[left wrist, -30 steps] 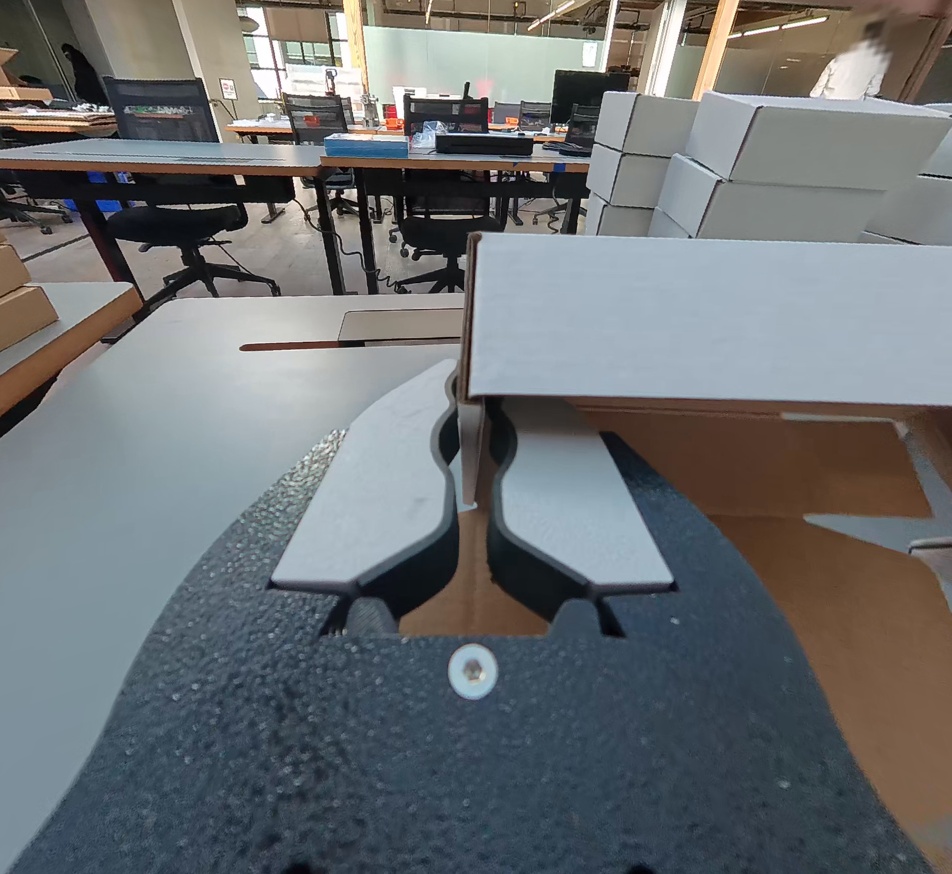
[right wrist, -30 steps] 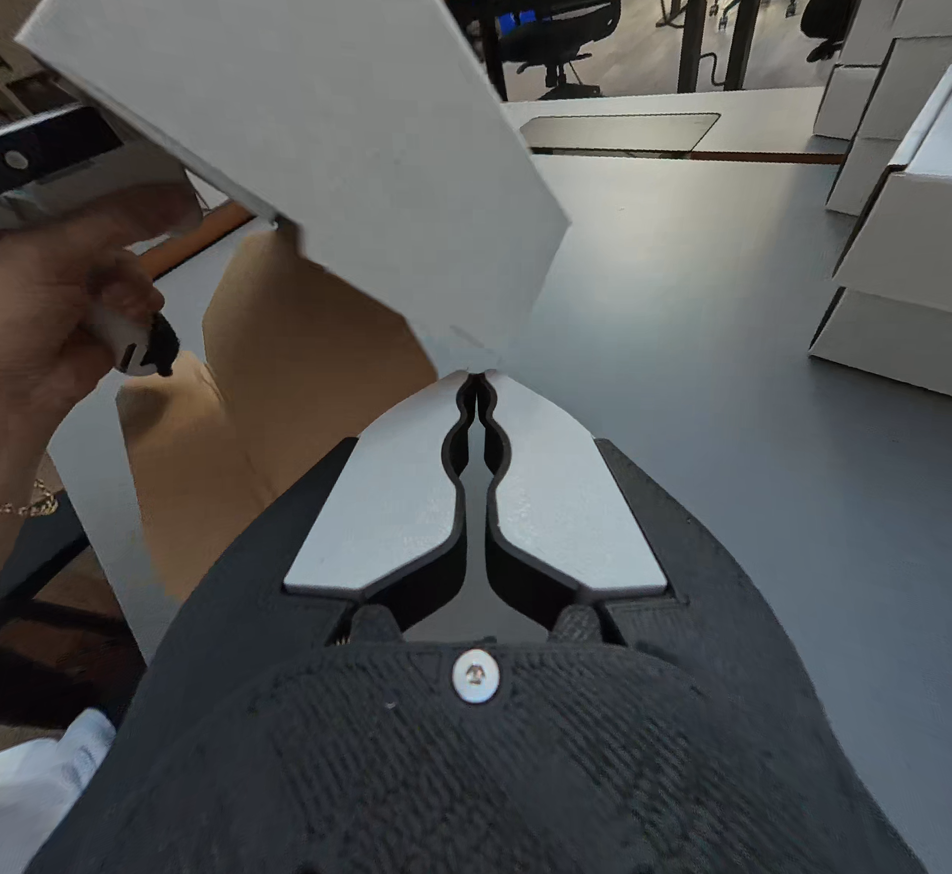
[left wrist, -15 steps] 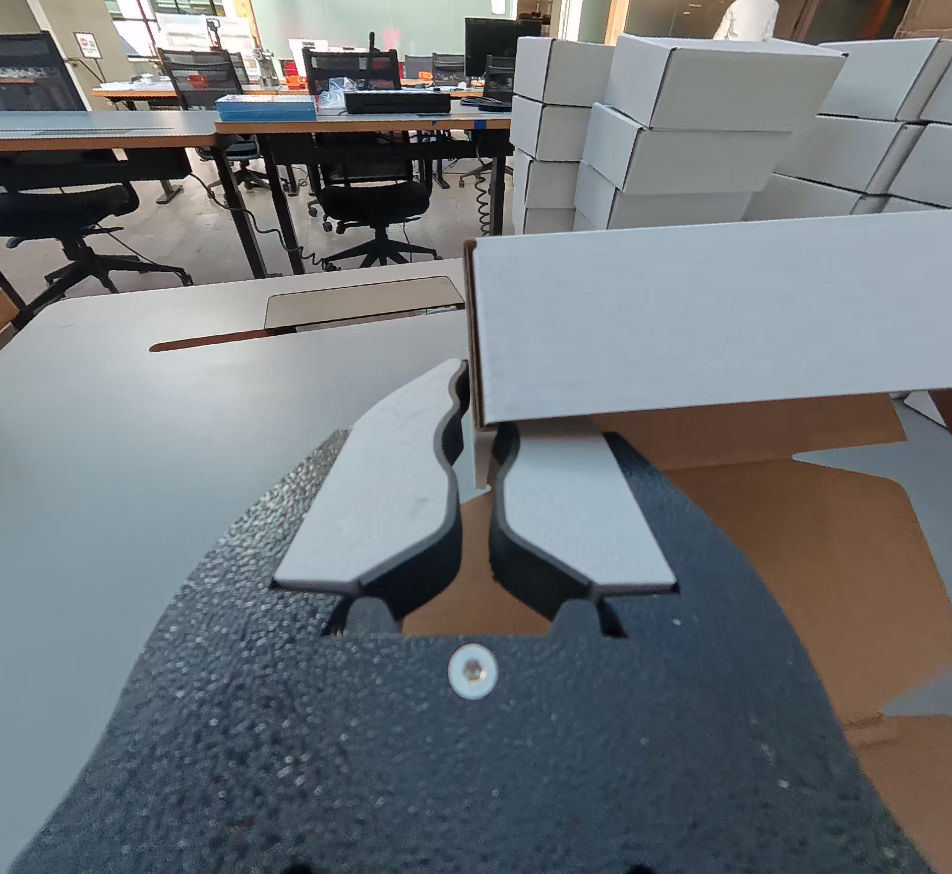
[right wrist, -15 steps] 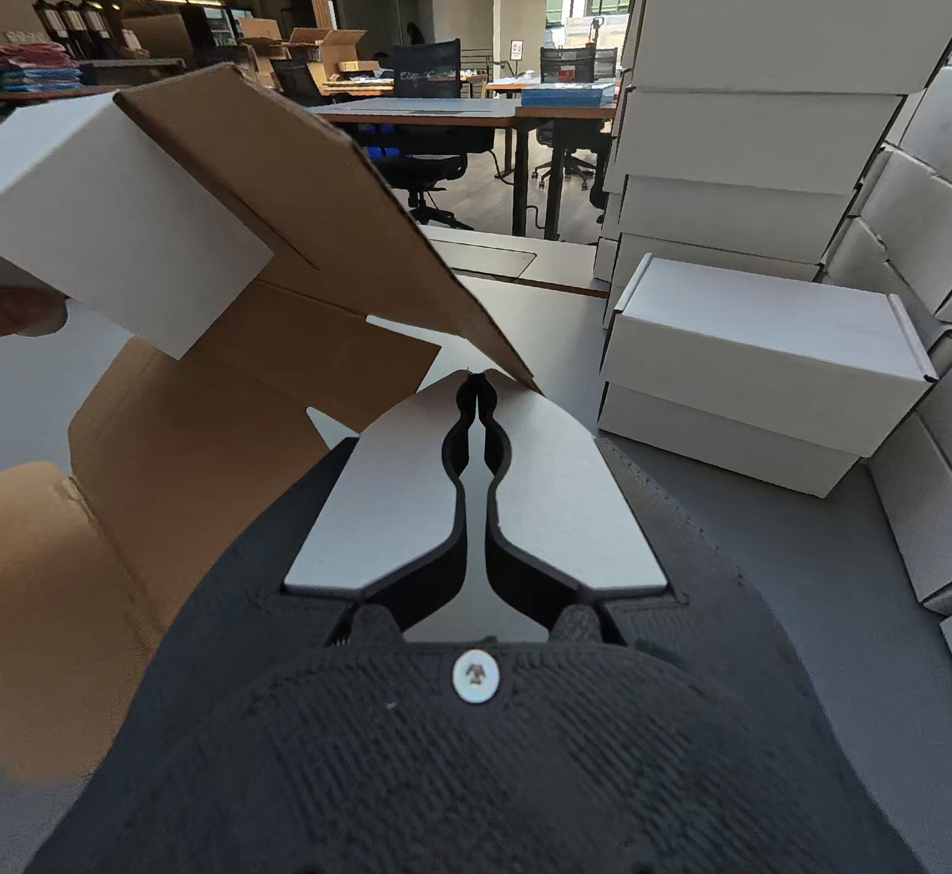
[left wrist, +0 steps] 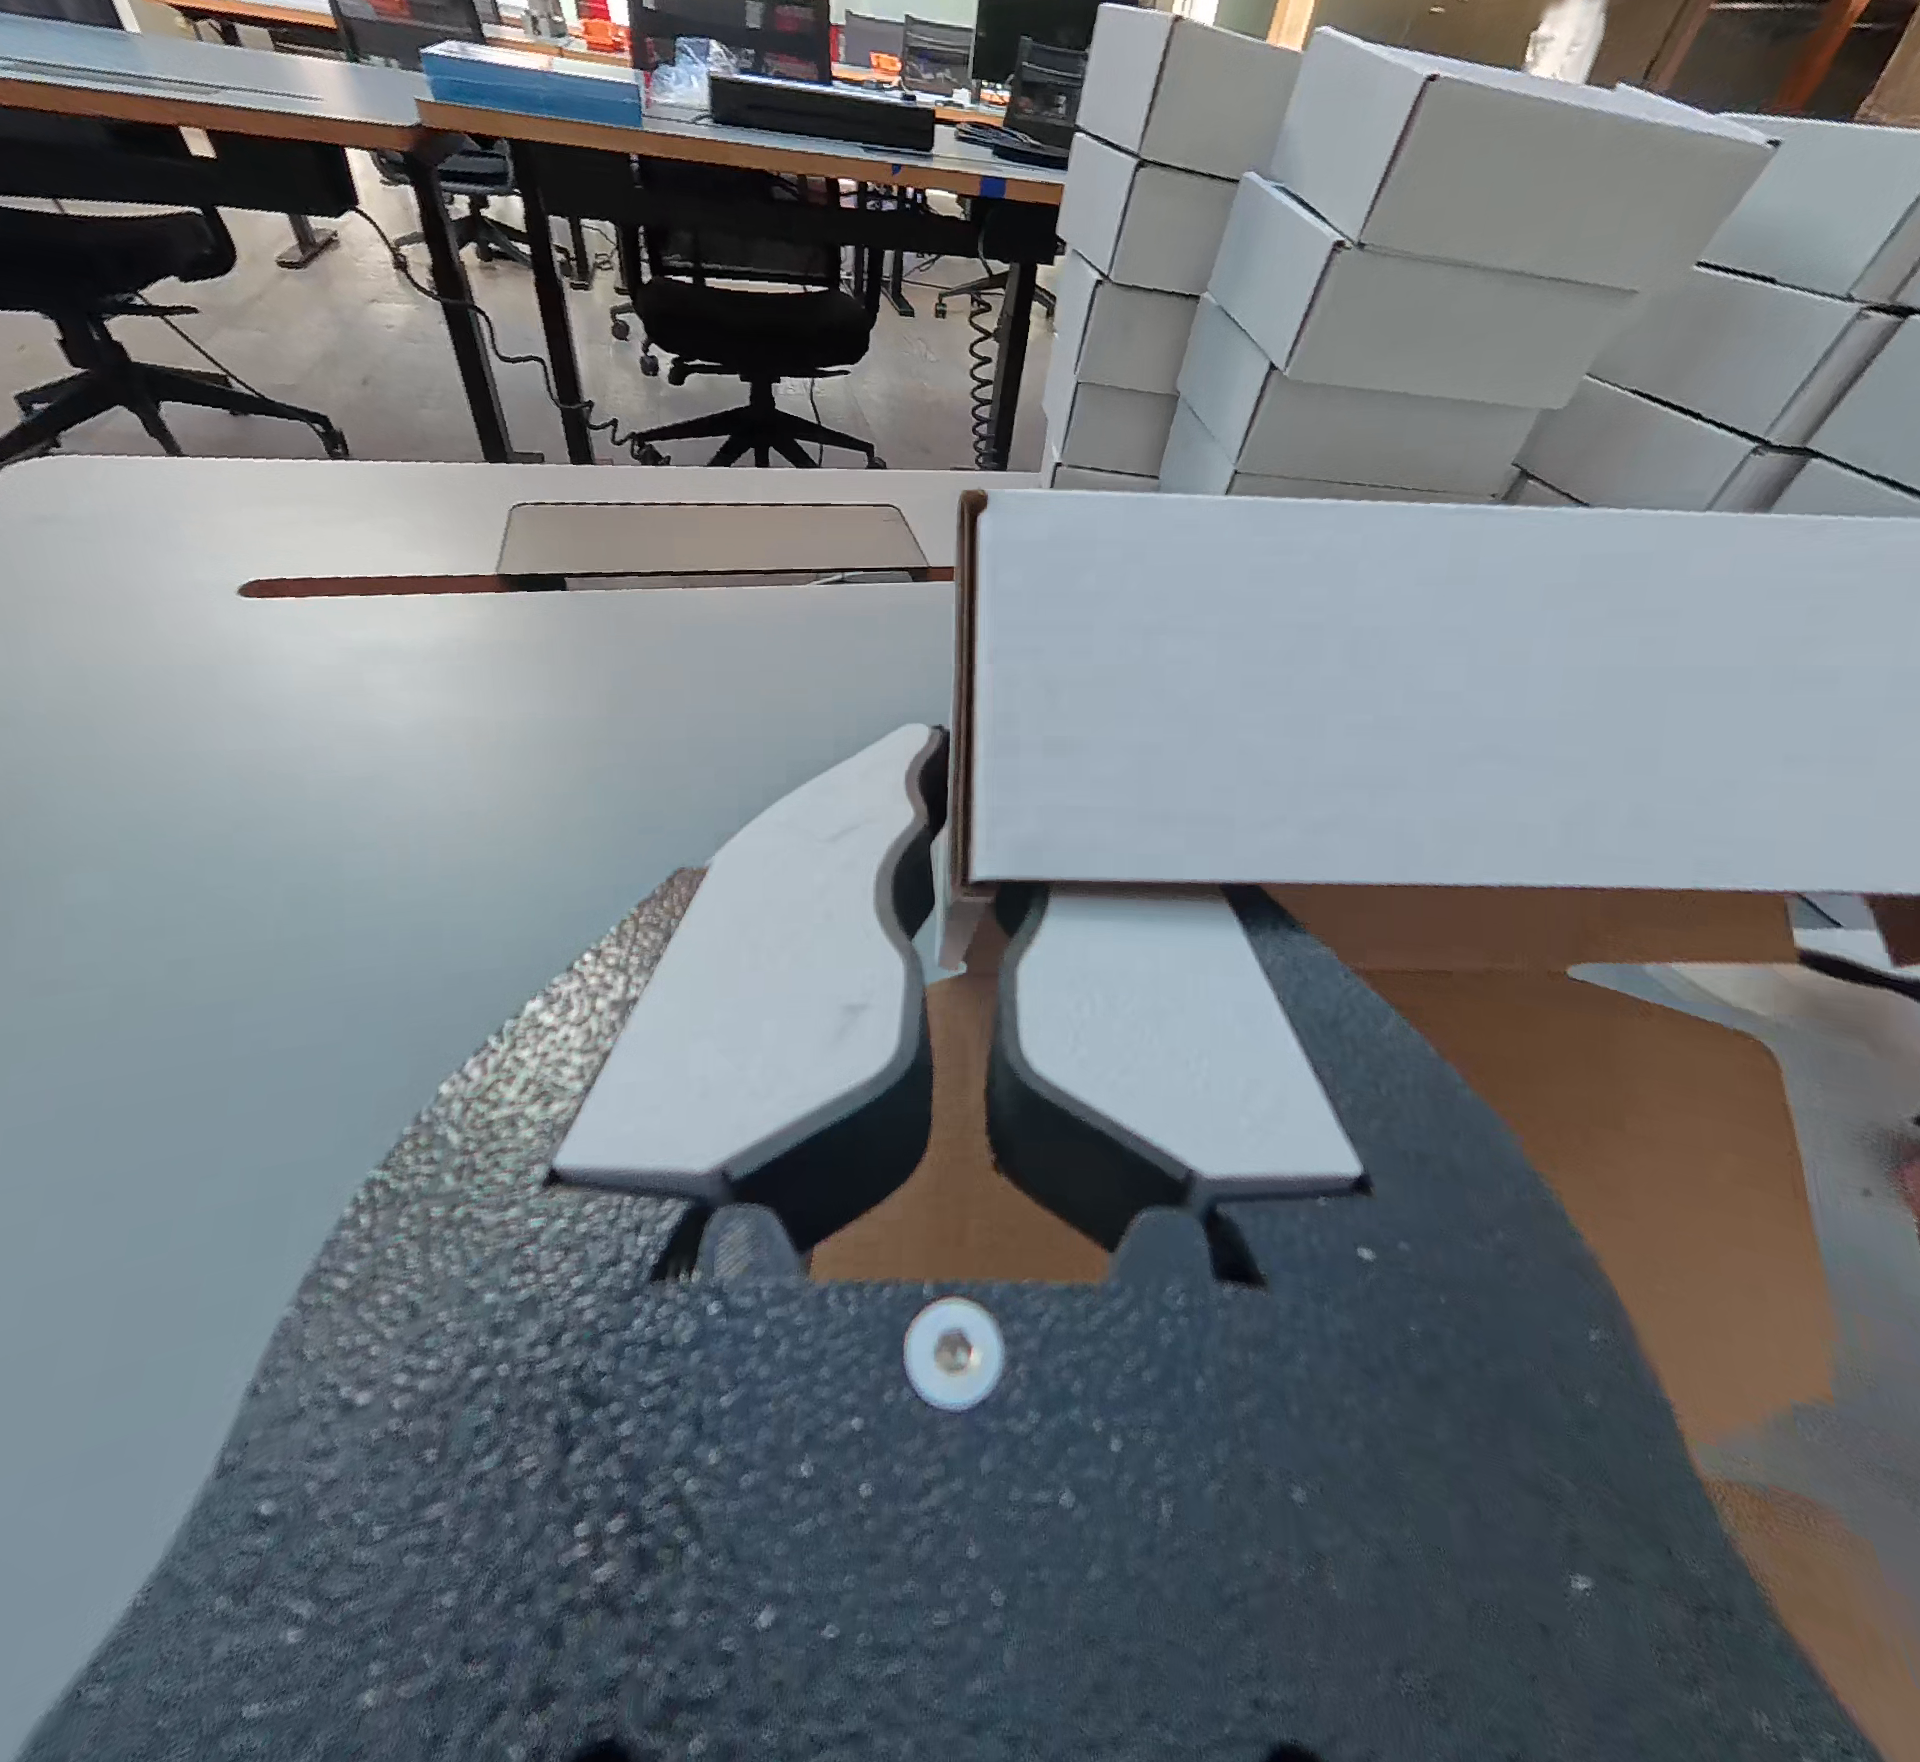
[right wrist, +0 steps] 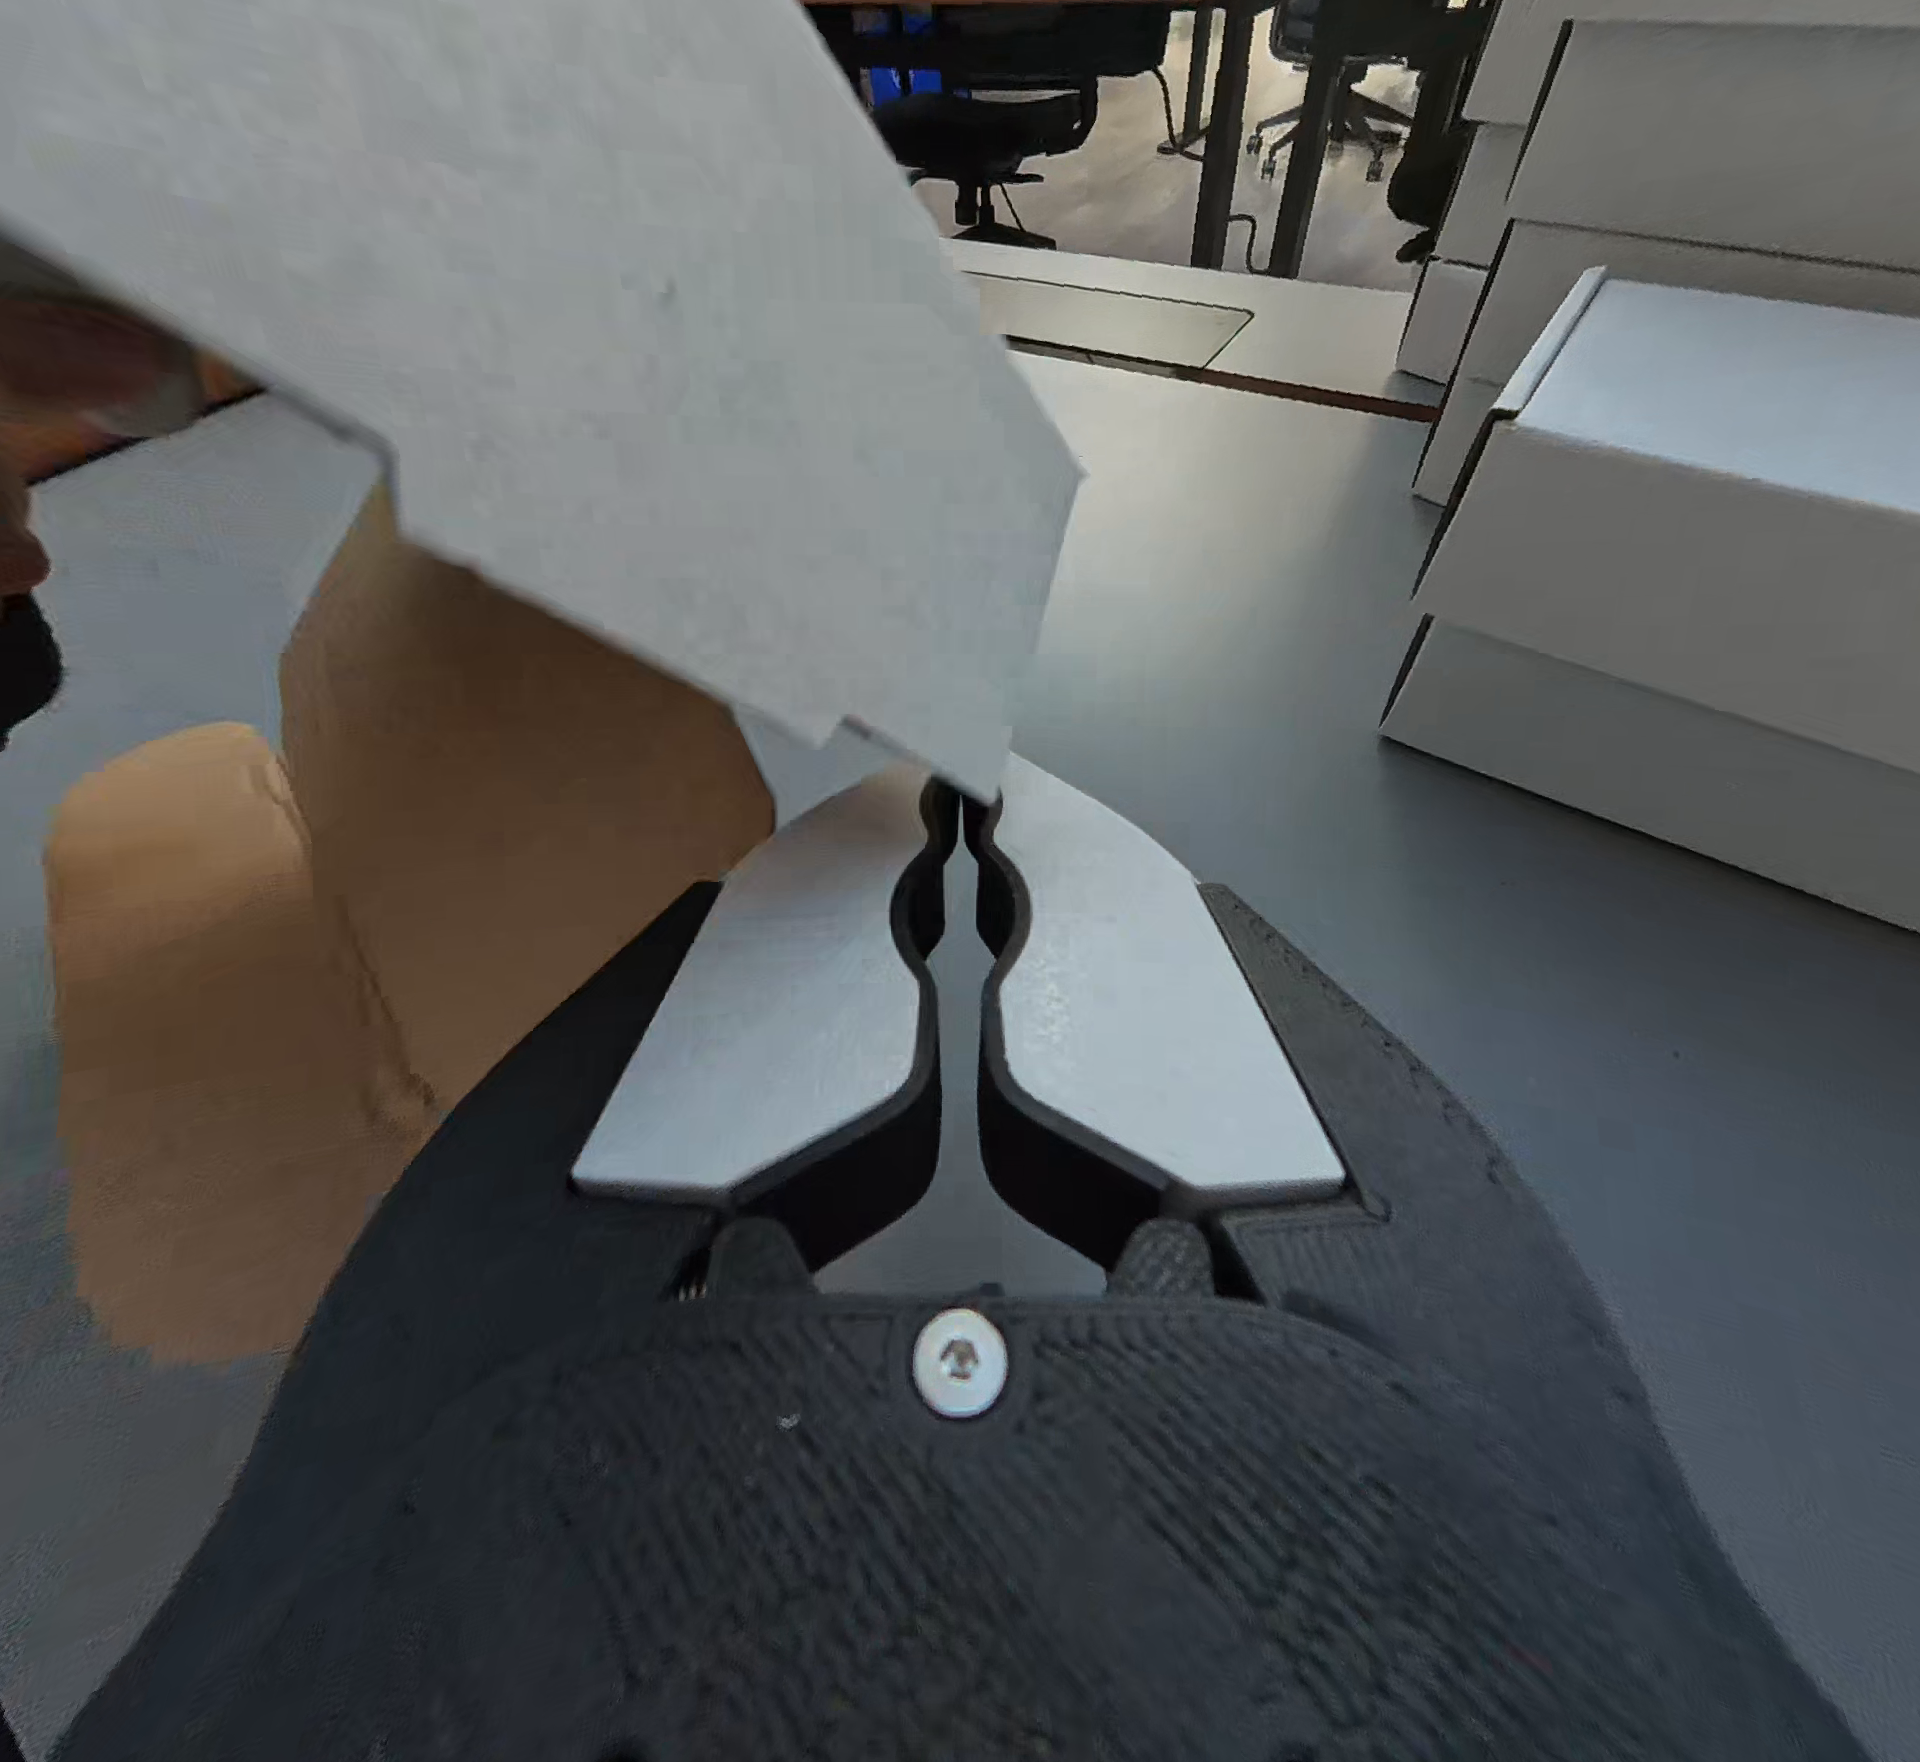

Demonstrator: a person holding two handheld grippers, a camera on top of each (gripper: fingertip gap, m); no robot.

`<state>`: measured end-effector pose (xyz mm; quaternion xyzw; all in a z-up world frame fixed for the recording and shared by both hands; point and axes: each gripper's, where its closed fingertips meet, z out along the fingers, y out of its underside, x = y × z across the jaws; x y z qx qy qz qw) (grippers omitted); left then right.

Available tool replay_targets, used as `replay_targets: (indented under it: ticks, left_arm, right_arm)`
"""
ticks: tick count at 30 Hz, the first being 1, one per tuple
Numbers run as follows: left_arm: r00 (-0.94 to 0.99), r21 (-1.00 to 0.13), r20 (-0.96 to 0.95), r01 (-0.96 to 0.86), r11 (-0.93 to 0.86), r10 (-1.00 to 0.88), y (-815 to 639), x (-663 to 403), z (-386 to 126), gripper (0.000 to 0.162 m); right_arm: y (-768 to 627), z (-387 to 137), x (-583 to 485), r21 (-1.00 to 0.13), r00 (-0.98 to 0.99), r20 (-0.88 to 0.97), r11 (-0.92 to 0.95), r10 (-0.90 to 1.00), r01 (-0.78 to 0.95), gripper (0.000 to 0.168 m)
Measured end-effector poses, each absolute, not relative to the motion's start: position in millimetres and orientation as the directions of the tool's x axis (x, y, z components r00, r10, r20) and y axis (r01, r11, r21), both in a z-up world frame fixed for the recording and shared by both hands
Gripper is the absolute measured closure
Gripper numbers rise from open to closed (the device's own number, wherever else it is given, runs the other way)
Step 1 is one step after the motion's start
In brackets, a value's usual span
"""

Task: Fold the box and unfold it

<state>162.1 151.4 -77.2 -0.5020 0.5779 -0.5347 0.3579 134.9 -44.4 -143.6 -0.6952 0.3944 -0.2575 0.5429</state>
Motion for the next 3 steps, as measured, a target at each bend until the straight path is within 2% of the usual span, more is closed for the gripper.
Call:
replay_targets:
  ticks: [1, 3]
  left_arm:
    - [-0.213, -0.979, 0.12, -0.187, -0.08, -0.97, 156.2, 162.7, -75.8, 0.157]
    - [-0.188, -0.979, 0.135, -0.177, -0.101, -0.973, 162.3, 162.8, -73.2, 0.157]
  right_arm:
    - [-39.9, -145.7, 133.8, -0.959, 0.568, -0.102, -0.071, -0.817, -0.275, 0.168]
    - [-33.6, -146.8, 133.7, -0.956, 0.569, -0.192, 0.021, -0.799, -0.292, 0.168]
